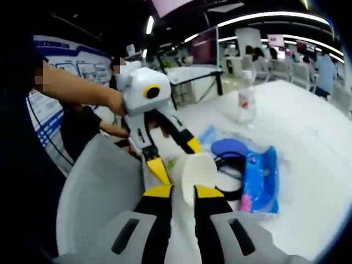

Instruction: Arrange the tabletop items into an orderly group along one side of the table until the central work area is clear of visible clutter.

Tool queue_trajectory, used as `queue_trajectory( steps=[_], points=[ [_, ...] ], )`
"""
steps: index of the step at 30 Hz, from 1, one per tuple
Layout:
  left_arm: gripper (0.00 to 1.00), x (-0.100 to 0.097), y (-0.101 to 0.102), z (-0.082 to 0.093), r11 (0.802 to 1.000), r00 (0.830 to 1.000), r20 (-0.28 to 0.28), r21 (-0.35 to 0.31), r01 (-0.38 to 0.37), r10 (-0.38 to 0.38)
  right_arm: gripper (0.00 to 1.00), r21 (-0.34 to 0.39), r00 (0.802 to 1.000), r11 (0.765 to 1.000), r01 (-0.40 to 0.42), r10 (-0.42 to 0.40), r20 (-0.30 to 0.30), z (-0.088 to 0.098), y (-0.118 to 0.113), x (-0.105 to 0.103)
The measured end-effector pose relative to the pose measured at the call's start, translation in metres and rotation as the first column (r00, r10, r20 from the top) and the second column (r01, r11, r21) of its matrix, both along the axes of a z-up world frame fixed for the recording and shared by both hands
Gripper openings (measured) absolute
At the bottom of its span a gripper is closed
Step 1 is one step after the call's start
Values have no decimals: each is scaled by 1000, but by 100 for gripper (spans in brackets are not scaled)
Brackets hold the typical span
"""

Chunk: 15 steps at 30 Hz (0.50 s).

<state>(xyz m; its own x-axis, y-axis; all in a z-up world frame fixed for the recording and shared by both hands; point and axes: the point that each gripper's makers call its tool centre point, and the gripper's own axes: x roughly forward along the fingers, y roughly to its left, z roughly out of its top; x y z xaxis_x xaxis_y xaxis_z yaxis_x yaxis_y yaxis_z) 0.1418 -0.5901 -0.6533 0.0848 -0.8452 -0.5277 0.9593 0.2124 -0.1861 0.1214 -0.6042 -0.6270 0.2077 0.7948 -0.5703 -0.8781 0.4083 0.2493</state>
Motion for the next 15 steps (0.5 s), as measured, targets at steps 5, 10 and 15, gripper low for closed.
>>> queue_trajectory(
  steps=[5,10,15],
  points=[
    [37,-4,-7,4,1000,1000,-6,-20,15,-16,0,-13,999,999,-36,36,-4,1,2,-6],
    [38,-4,-12,2,999,1000,-11,-23,23,-23,0,-5,998,998,-61,61,-8,7,2,-9],
    [39,-1,-21,1,1000,1000,-11,-7,16,-17,0,-4,998,998,-59,58,-5,15,8,-7]
  ],
)
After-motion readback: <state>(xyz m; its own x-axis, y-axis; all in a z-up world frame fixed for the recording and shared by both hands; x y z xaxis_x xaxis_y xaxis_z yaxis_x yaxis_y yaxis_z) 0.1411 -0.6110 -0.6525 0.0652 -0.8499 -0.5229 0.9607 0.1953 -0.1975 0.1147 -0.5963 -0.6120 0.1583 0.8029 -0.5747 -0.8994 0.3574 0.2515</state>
